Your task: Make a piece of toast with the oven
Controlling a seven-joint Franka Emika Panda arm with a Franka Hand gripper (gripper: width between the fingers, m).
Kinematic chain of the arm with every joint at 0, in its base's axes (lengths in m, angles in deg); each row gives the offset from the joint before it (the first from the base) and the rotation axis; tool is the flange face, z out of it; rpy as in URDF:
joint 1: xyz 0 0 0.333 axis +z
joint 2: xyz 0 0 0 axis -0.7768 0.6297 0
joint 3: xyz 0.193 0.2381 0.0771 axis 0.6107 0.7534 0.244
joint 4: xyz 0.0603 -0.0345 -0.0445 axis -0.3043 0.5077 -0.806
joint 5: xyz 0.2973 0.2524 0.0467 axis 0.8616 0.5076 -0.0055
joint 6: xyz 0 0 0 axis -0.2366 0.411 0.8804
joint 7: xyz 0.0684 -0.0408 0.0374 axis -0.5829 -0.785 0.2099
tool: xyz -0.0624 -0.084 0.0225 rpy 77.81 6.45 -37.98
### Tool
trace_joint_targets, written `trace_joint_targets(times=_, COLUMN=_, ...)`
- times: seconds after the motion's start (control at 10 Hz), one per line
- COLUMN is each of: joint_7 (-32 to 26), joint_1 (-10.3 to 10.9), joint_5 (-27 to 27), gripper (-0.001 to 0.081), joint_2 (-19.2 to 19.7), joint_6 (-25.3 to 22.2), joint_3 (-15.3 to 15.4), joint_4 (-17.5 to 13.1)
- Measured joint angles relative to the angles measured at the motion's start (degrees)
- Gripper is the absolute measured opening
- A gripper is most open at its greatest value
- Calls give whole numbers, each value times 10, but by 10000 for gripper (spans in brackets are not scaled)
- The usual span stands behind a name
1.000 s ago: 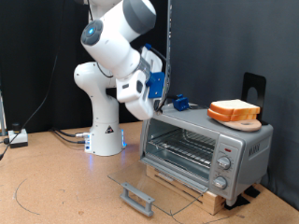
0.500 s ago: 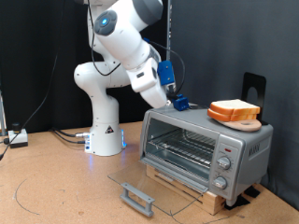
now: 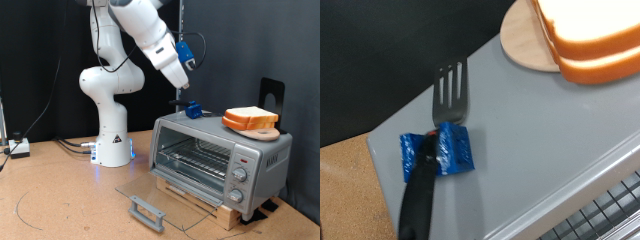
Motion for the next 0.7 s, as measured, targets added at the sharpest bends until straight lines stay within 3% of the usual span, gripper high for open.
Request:
trace_joint_targets(times=0.2, joint_7=46, joint_1=-1, joint_5=-11, gripper=807, joint_2=-37, joint_6=-16, joint_3=9, joint_4=2)
trace_joint_targets(times=0.4, joint_7=88, joint_1=-2, joint_5=-22, gripper=807, joint_2=-62, joint_6=-69, joint_3=12, joint_4=3)
trace_joint_targets(times=0.5, joint_7=79, joint_1=-2, joint_5=-20, gripper=807, joint_2=-60, joint_6=-62, joint_3=12, joint_4=4)
trace_joint_targets(times=0.7, joint_7=3, joint_1=14, joint_5=-26, gripper=807, joint_2=-64, joint_6=-62, joint_3=21, joint_4=9)
